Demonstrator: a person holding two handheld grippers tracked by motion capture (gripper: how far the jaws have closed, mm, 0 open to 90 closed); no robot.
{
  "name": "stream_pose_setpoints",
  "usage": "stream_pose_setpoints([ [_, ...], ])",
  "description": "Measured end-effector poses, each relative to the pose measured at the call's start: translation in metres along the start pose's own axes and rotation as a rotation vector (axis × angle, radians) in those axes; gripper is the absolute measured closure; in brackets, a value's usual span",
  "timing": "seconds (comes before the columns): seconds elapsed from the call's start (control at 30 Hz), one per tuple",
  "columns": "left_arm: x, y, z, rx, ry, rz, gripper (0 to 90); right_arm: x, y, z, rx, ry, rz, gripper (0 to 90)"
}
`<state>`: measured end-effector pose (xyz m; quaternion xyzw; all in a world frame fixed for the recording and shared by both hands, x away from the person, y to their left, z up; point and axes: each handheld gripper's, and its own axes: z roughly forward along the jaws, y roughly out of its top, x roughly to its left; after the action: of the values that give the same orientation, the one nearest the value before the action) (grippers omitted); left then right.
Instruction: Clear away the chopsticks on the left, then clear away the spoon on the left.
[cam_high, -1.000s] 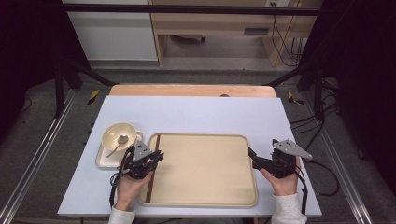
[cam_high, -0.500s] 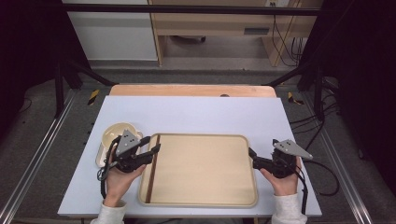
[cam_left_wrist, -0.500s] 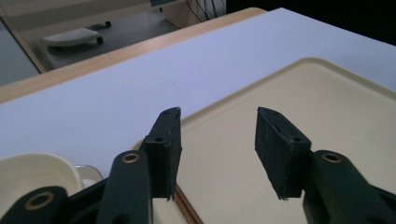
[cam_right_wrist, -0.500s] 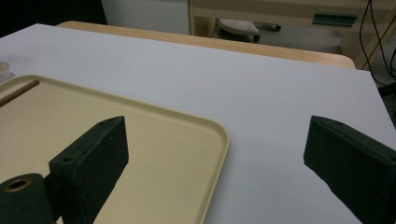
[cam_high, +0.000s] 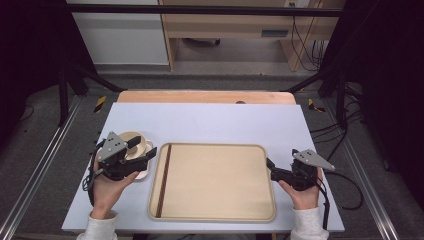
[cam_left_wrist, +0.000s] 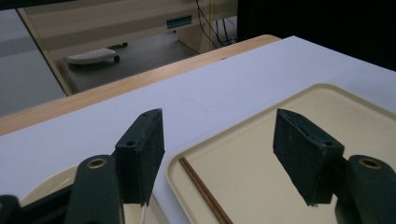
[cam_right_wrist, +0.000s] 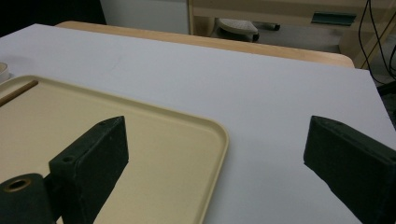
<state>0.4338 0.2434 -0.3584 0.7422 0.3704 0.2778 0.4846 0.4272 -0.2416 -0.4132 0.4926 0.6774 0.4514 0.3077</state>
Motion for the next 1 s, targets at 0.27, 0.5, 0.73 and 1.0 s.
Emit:
stream_pose_setpoints([
  [0.27,0.013,-0.007,-0.012,-0.006,0.050,0.010,25.7,-0.001,0.000,0.000,0.001,-0.007,0.001,6.9],
  [0.5,0.025,-0.016,-0.021,-0.001,0.073,-0.004,21.8,-0.001,-0.001,0.000,0.007,-0.003,0.000,6.9],
  [0.73,0.034,-0.025,-0.025,0.000,0.095,-0.024,19.9,-0.001,-0.001,-0.001,0.005,-0.001,0.004,6.8],
  [1.0,0.035,-0.030,-0.029,0.002,0.099,-0.018,18.2,-0.002,-0.002,-0.001,0.004,-0.005,0.003,6.8],
])
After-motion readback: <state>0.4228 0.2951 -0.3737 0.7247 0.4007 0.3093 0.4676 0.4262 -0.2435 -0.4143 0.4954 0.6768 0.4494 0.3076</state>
